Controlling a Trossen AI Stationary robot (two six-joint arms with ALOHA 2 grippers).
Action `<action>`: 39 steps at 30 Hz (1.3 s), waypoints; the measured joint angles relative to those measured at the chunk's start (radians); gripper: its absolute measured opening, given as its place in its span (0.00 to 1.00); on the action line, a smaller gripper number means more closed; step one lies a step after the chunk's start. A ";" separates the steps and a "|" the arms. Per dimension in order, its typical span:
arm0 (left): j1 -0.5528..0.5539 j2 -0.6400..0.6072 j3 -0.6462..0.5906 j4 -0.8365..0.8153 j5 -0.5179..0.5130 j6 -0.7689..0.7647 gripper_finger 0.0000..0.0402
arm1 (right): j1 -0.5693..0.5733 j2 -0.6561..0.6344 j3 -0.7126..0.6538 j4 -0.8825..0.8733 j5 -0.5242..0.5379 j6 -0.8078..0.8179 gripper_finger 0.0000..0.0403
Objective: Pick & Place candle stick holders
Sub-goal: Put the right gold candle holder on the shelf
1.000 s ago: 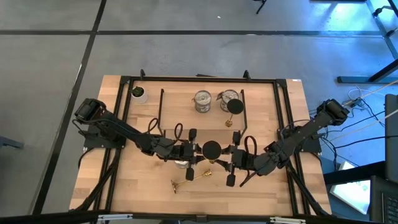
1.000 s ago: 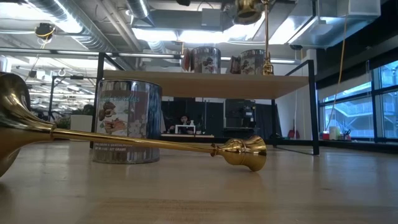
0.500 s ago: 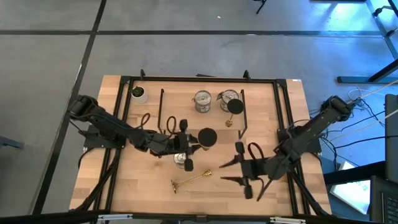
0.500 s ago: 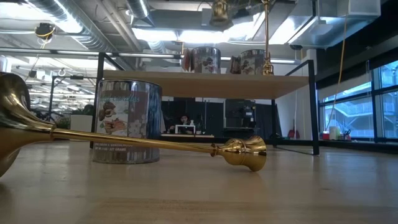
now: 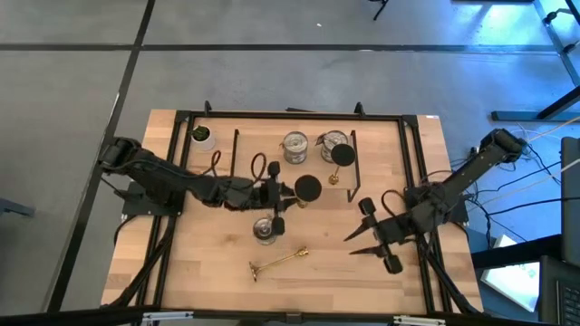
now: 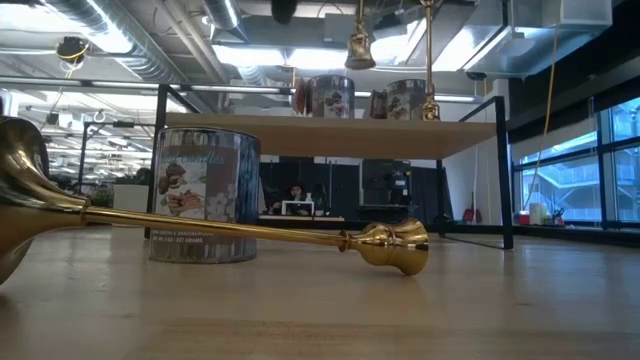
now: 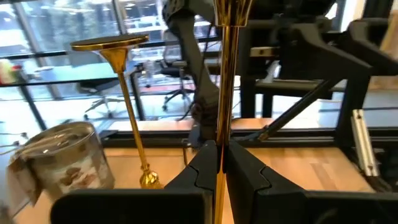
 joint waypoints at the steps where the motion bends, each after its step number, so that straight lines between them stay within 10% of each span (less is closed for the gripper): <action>1: 0.020 -0.001 0.000 0.000 0.024 -0.003 0.02 | -0.002 -0.018 -0.011 0.004 -0.027 -0.008 0.39; 7: 0.126 -0.014 -0.003 0.008 0.094 0.013 0.02 | 0.009 -0.043 -0.025 0.020 -0.188 -0.079 0.39; 26: 0.271 -0.142 -0.181 0.107 0.353 -0.112 0.02 | 0.018 -0.043 -0.025 0.019 -0.094 -0.090 0.39; 32: 0.241 -0.099 -0.148 0.106 0.246 -0.053 0.02 | 0.018 -0.039 -0.025 0.018 -0.093 -0.082 0.39; 39: 0.129 -0.003 -0.138 0.220 -0.165 -0.015 0.02 | 0.016 -0.030 -0.025 0.020 -0.075 -0.066 0.39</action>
